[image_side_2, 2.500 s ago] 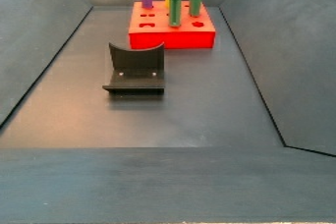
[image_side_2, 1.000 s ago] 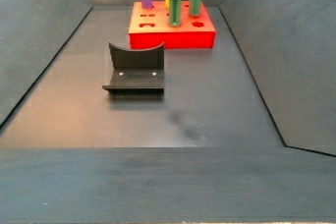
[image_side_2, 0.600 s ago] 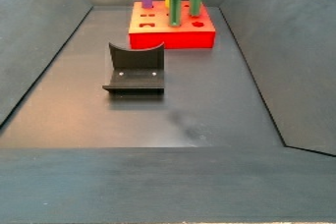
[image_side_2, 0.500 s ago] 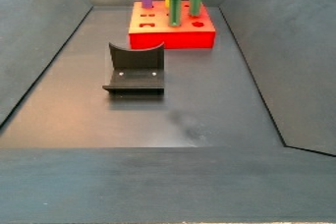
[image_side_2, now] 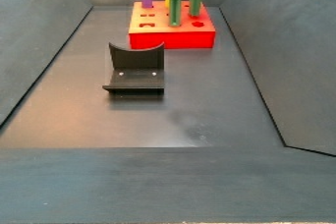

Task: Pick up the hexagon object. Move up. Place the hexagon object on the fixture. Regrasp the hexagon object. Move to above the board. Insert the hexagon object.
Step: Insert the hexagon object.

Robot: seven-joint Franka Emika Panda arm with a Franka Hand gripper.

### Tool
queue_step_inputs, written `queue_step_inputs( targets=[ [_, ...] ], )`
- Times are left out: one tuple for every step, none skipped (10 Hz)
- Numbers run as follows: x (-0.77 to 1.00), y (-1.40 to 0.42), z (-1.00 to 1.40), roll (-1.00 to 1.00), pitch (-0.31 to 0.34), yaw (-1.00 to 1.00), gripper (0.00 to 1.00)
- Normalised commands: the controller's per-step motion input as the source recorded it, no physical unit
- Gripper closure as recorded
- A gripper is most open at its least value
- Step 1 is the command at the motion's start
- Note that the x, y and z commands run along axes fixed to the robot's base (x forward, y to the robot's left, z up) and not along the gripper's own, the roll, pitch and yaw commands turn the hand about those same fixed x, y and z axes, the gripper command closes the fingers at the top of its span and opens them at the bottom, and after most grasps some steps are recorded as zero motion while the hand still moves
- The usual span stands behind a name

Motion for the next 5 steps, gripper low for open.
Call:
queue_step_inputs(
  targets=[
    [0.06, 0.0, -0.7, -0.12, -0.156, -0.48, 1.0],
    [0.08, 0.05, -0.62, -0.19, -0.147, -0.38, 1.0],
    [0.0, 0.0, 0.0, -0.01, 0.0, -0.03, 1.0],
    [0.0, 0.0, -0.05, 0.0, 0.0, 0.0, 1.0],
    [-0.11, 0.0, -0.17, -0.1, -0.126, 0.0, 1.0]
  ],
)
